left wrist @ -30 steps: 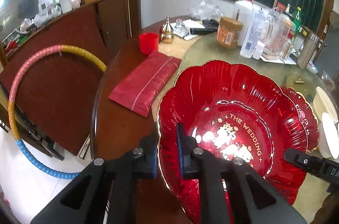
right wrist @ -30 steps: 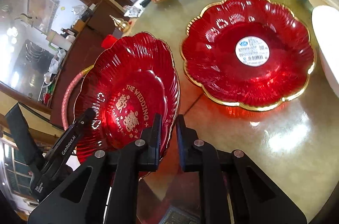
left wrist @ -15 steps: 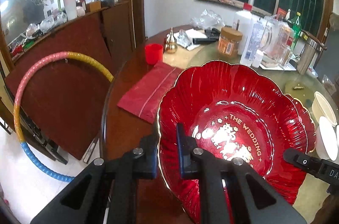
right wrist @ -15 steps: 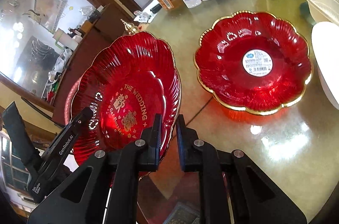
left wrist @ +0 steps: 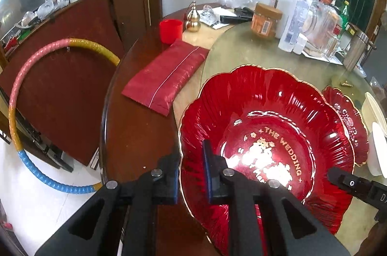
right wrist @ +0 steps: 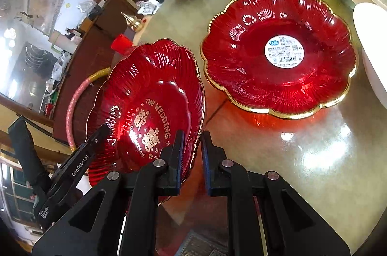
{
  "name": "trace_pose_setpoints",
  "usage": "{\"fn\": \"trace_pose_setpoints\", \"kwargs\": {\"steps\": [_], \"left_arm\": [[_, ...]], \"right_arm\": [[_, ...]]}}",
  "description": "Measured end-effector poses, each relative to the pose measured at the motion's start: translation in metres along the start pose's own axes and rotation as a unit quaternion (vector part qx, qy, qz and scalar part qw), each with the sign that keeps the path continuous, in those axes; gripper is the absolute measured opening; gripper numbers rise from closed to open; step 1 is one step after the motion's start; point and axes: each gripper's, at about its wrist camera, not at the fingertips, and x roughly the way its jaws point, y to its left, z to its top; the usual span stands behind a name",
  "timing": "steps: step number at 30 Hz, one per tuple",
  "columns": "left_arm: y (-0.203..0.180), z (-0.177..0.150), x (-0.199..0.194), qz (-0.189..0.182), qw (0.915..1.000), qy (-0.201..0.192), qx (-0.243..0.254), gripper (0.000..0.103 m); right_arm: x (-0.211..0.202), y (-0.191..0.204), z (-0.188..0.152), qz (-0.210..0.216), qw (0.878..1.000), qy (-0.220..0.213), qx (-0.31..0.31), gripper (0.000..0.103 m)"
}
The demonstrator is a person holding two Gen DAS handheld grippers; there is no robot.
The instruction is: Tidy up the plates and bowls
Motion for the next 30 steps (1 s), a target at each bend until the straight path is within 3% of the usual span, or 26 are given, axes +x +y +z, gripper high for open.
{"fn": "trace_pose_setpoints", "kwargs": {"steps": [4, 6, 8, 9, 10, 11, 12, 13, 16, 21, 27, 30], "left_arm": [[-0.002, 0.0, 0.0, 0.005, 1.0, 0.001, 0.006, 0.019], [-0.004, 0.001, 0.002, 0.005, 0.9999, 0.008, 0.013, 0.035], [-0.004, 0.0, 0.002, 0.015, 0.9997, 0.013, 0.013, 0.068], [-0.003, 0.0, 0.0, 0.019, 0.9997, 0.008, 0.011, 0.073], [-0.001, 0.0, -0.003, 0.022, 0.9997, -0.001, 0.01, 0.076], [0.001, 0.001, -0.006, 0.024, 0.9997, -0.006, 0.008, 0.077], [0.004, 0.003, -0.009, 0.026, 0.9996, -0.01, 0.004, 0.078], [0.007, 0.005, -0.011, 0.029, 0.9995, -0.015, -0.001, 0.078], [0.021, 0.013, -0.027, 0.027, 0.9979, -0.042, -0.042, 0.078], [0.015, 0.03, -0.056, -0.035, 0.9919, -0.089, -0.084, 0.08], [-0.064, 0.066, -0.063, -0.104, 0.9918, -0.071, 0.022, 0.081], [-0.11, 0.081, -0.049, -0.126, 0.9893, -0.036, 0.065, 0.081]], "right_arm": [[0.0, 0.003, 0.001, -0.005, 1.0, 0.003, -0.007, 0.015], [0.0, 0.004, 0.001, -0.008, 1.0, 0.006, -0.009, 0.015], [0.0, 0.005, 0.001, -0.008, 1.0, 0.007, -0.009, 0.016], [0.0, 0.005, 0.001, -0.005, 1.0, 0.008, -0.008, 0.02], [-0.001, 0.005, 0.001, -0.003, 1.0, 0.009, -0.006, 0.032], [-0.002, 0.004, 0.001, -0.001, 1.0, 0.008, -0.005, 0.041], [-0.005, 0.003, 0.001, 0.005, 1.0, 0.004, -0.002, 0.058], [-0.011, 0.0, 0.0, 0.015, 1.0, -0.006, 0.005, 0.065], [-0.031, -0.008, -0.001, 0.036, 0.999, -0.035, 0.016, 0.065], [-0.072, -0.041, -0.007, 0.068, 0.991, -0.089, 0.069, 0.065], [-0.087, -0.087, -0.008, 0.091, 0.979, -0.102, 0.148, 0.065], [-0.084, -0.098, -0.005, 0.093, 0.976, -0.102, 0.17, 0.065]]}}
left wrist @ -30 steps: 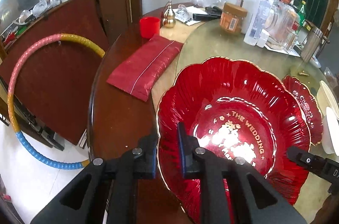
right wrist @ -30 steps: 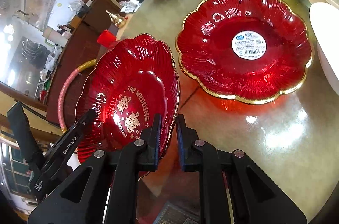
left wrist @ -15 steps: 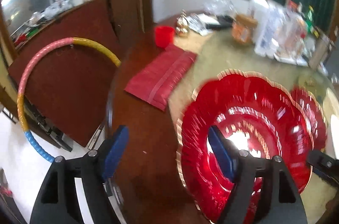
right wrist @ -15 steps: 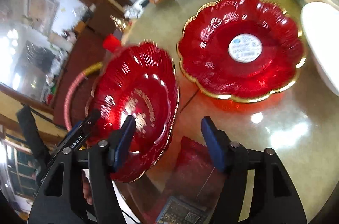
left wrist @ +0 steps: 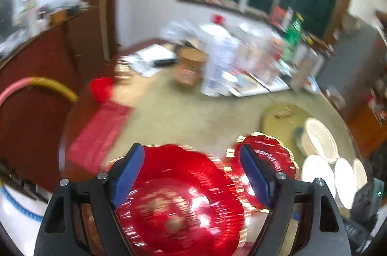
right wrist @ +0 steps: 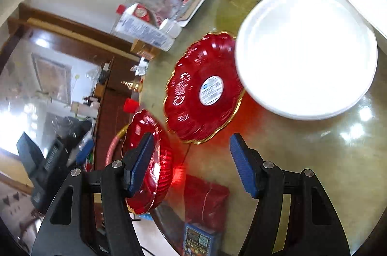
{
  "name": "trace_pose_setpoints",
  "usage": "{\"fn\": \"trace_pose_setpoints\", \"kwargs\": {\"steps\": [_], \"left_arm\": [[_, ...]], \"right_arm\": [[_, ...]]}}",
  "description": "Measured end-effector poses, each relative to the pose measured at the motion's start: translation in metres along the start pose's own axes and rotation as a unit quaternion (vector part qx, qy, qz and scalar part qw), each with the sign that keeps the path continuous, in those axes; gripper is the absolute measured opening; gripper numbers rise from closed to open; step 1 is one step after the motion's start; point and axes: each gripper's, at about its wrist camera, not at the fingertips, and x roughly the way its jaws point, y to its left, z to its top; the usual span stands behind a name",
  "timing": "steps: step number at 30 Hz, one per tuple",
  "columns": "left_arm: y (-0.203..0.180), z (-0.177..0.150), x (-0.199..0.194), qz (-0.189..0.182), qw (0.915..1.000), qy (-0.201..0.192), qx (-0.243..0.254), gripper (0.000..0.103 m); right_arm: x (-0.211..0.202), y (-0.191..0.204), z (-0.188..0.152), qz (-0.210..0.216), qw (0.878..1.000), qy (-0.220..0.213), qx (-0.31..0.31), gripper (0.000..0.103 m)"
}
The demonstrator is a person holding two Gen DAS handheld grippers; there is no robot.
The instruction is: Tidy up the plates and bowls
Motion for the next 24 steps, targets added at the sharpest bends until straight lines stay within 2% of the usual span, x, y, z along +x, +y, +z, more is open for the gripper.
{"fn": "trace_pose_setpoints", "kwargs": {"steps": [4, 10, 13, 18, 19, 20, 22, 23, 24], "left_arm": [[-0.042, 0.012, 0.047, -0.009, 0.9971, 0.059, 0.047, 0.081], [-0.076, 0.007, 0.111, 0.021, 0.985, 0.144, 0.092, 0.081], [-0.076, 0.01, 0.126, 0.037, 0.9829, 0.156, 0.092, 0.081], [-0.07, 0.006, 0.147, 0.016, 0.9761, 0.206, 0.068, 0.08], [-0.072, 0.005, 0.15, 0.017, 0.9755, 0.208, 0.07, 0.073], [-0.074, 0.002, 0.153, 0.018, 0.9742, 0.211, 0.078, 0.06], [-0.074, -0.003, 0.158, 0.017, 0.9709, 0.226, 0.077, 0.04], [-0.075, -0.002, 0.157, 0.016, 0.9721, 0.222, 0.074, 0.038], [-0.077, -0.002, 0.156, 0.021, 0.9729, 0.216, 0.08, 0.037]], "right_arm": [[0.005, -0.01, 0.012, -0.002, 1.0, -0.003, 0.018, 0.065], [0.015, -0.017, 0.027, -0.019, 0.999, 0.001, 0.034, 0.066], [0.019, -0.019, 0.032, -0.025, 0.999, 0.004, 0.036, 0.066], [0.025, -0.023, 0.038, -0.034, 0.999, 0.006, 0.04, 0.065], [0.027, -0.024, 0.039, -0.038, 0.998, 0.008, 0.04, 0.065], [0.028, -0.024, 0.04, -0.037, 0.999, 0.006, 0.038, 0.065], [0.03, -0.021, 0.042, -0.046, 0.999, 0.003, 0.027, 0.062], [0.031, -0.02, 0.042, -0.055, 0.998, -0.001, 0.021, 0.055], [0.031, -0.02, 0.042, -0.06, 0.998, -0.002, 0.018, 0.031]]}}
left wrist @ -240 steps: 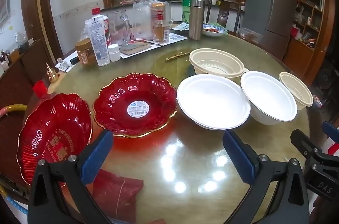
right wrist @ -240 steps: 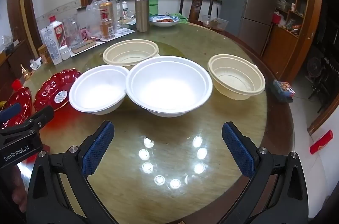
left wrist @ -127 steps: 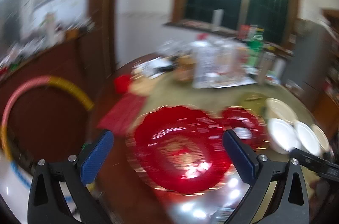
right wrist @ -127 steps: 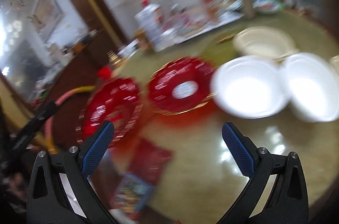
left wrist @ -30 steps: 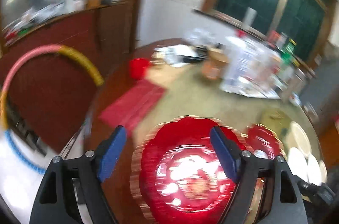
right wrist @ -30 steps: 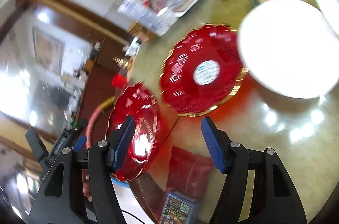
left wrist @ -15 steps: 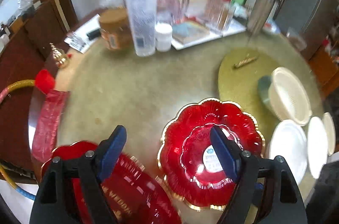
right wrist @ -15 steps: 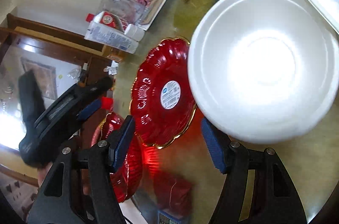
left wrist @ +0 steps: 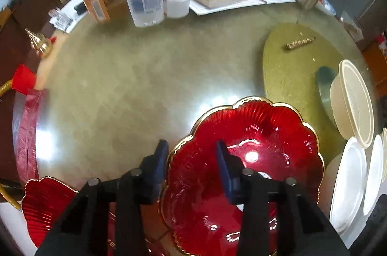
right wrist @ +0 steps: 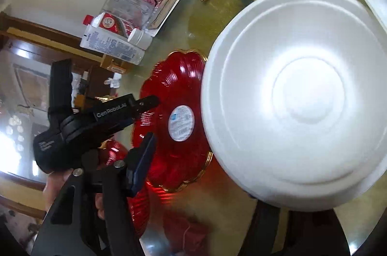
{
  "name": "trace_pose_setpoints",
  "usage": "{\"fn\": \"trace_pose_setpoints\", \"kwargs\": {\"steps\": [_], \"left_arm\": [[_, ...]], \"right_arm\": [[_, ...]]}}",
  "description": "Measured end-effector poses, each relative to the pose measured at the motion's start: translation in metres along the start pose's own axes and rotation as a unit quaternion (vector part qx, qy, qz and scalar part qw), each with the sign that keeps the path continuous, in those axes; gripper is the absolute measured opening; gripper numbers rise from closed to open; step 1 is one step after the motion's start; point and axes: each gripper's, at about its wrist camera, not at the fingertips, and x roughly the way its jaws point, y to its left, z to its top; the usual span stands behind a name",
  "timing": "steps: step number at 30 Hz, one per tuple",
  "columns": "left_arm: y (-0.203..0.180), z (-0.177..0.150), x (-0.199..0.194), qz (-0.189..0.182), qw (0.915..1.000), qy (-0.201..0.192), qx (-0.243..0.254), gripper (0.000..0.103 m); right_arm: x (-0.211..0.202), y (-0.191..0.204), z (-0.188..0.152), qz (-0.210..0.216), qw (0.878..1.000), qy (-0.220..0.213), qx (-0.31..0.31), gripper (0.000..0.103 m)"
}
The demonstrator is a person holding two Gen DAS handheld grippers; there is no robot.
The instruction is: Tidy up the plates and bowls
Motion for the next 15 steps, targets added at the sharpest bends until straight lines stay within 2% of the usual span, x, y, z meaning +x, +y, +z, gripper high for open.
{"fn": "trace_pose_setpoints", "kwargs": {"steps": [1, 2, 5, 15], "left_arm": [[-0.003, -0.001, -0.002, 0.009, 0.9999, -0.007, 0.007, 0.035], [-0.005, -0.002, -0.005, 0.013, 0.9998, -0.013, 0.01, 0.033], [-0.008, -0.004, -0.015, 0.02, 0.9992, -0.033, 0.013, 0.026], [0.003, -0.013, -0.061, 0.027, 0.9947, -0.098, 0.012, 0.023]], "right_arm": [[0.002, 0.0, 0.0, -0.009, 1.0, 0.004, -0.002, 0.015], [0.005, -0.002, 0.0, -0.019, 1.0, 0.006, -0.002, 0.014], [0.003, -0.002, -0.001, -0.025, 1.0, -0.001, -0.01, 0.014], [-0.018, 0.018, -0.007, -0.006, 0.998, -0.035, -0.048, 0.014]]}}
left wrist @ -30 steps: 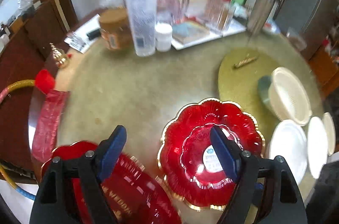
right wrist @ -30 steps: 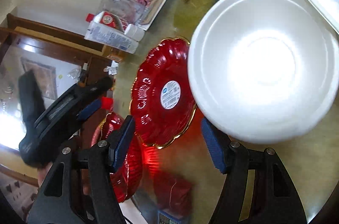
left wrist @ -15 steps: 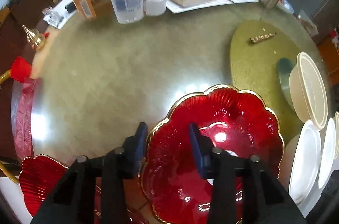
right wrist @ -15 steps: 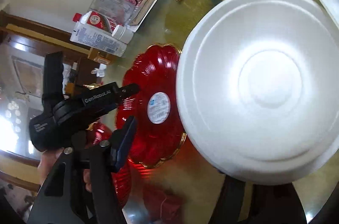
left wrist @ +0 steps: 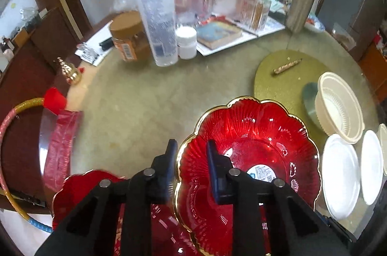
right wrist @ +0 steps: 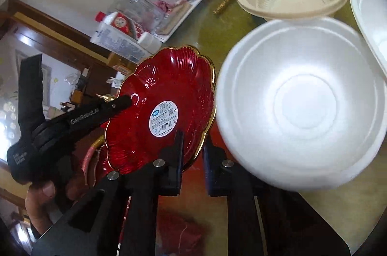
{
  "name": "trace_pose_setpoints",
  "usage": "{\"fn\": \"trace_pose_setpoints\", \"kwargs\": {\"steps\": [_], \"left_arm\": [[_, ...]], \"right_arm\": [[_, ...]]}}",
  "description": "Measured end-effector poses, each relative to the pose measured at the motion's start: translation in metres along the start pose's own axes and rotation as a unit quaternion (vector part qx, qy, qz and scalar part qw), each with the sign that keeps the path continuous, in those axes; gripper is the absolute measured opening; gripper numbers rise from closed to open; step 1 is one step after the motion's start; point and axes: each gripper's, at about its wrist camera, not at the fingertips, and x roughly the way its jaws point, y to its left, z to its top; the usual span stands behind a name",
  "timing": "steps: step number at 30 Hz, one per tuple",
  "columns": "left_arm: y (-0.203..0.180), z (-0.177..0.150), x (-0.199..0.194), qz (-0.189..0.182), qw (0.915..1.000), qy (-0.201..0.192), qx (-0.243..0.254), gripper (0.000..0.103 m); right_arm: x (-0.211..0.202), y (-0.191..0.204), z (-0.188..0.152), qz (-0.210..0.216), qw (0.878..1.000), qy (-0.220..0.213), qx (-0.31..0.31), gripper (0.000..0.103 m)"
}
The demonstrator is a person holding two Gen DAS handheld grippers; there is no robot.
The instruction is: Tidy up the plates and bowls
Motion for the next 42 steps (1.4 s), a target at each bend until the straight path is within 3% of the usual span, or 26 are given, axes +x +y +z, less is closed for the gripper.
{"fn": "trace_pose_setpoints", "kwargs": {"steps": [7, 16, 26, 42], "left_arm": [[0.035, -0.013, -0.035, -0.005, 0.9987, -0.039, -0.034, 0.022], [0.091, -0.053, -0.067, 0.004, 0.9941, -0.07, -0.082, 0.021], [0.136, -0.104, -0.06, 0.026, 0.9898, -0.051, -0.13, 0.021], [0.147, -0.124, -0.03, 0.049, 0.9901, -0.024, -0.13, 0.022]], "right_arm": [[-0.015, 0.034, -0.009, 0.018, 0.999, -0.017, -0.047, 0.014], [-0.016, 0.082, -0.035, 0.039, 0.993, -0.01, -0.113, 0.014], [0.012, 0.11, -0.072, 0.036, 0.984, 0.045, -0.166, 0.014], [0.052, 0.115, -0.089, -0.012, 0.977, 0.095, -0.19, 0.014]]}}
